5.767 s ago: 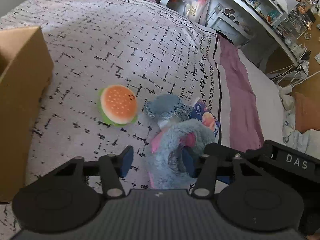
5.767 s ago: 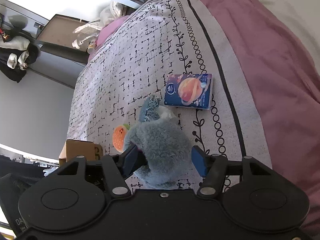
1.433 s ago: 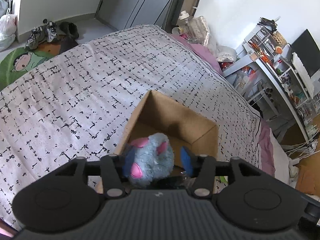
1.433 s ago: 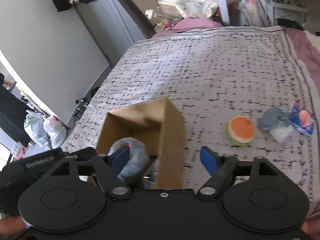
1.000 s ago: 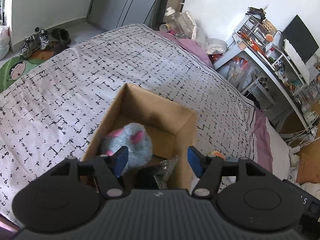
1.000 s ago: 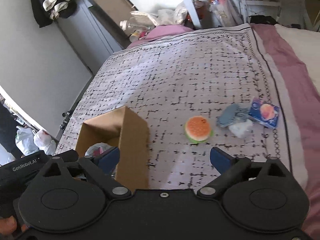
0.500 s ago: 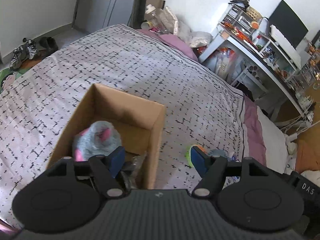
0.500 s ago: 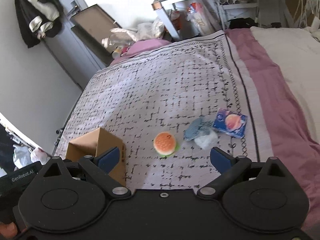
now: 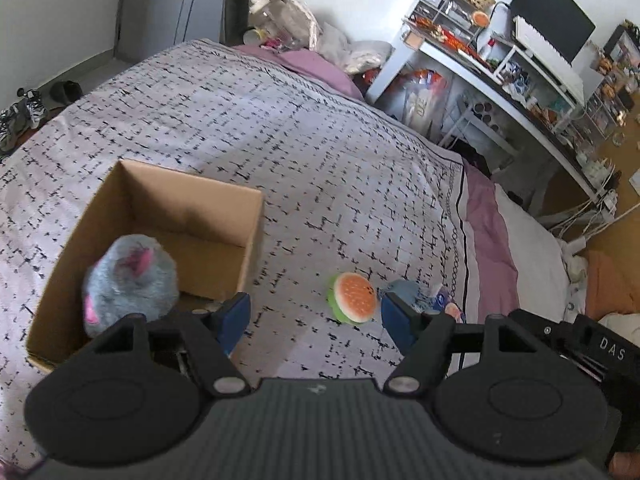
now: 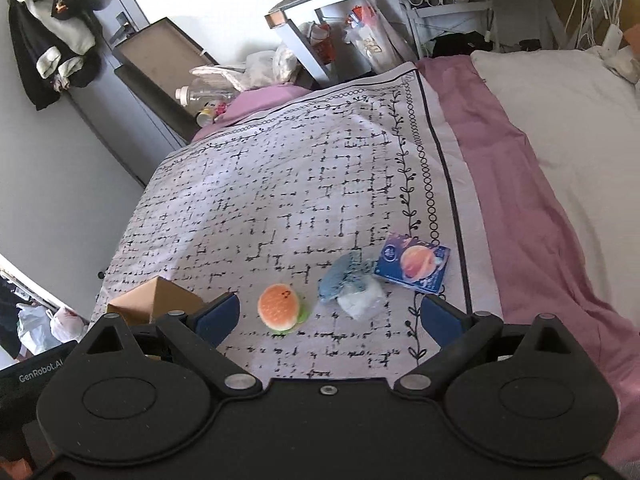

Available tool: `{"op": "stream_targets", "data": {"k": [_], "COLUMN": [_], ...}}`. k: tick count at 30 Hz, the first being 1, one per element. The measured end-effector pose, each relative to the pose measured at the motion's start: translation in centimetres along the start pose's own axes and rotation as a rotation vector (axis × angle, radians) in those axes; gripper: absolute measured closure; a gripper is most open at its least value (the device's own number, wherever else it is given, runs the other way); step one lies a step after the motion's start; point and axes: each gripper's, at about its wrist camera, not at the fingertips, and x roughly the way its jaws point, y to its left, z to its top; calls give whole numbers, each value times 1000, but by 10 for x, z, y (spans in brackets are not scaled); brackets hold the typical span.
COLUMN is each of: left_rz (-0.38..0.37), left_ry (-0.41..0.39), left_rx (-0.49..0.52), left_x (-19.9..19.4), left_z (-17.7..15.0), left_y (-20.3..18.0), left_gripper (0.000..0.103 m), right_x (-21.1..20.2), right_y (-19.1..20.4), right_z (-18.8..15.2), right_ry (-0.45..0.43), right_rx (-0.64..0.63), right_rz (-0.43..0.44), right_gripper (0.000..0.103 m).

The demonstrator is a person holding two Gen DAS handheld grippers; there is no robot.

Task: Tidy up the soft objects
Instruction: 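Move the left gripper toward the burger toy while the right gripper approaches the blue cloth, then close the left gripper on the burger toy while the right gripper grasps the clear plastic bag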

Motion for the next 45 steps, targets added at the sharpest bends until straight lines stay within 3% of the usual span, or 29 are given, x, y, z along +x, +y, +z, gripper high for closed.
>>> {"op": "stream_targets", "data": {"k": [9, 18, 40, 43, 45], "left_rz": [1, -3, -34, -41, -49], "left_ry": [42, 90, 172, 175, 185], "left_rx": [42, 34, 21, 14, 10], "left_x": [28, 70, 160, 165, 169], "left_z": [-2, -4, -5, -6, -6], "left_y": [-22, -32, -31, -30, -29], "left_gripper": [32, 32, 36, 43, 53], "right_x": [26, 63, 133, 140, 144], "right_y": [-12, -30, -32, -30, -28], "right_z": [-6, -6, -10, -11, -11], "right_ry": [38, 118, 199, 200, 202], "right_rx": [-17, 14, -70, -93, -108], "right_rz": [26, 46, 16, 14, 7], "right_gripper": [11, 32, 43, 45, 46]}}
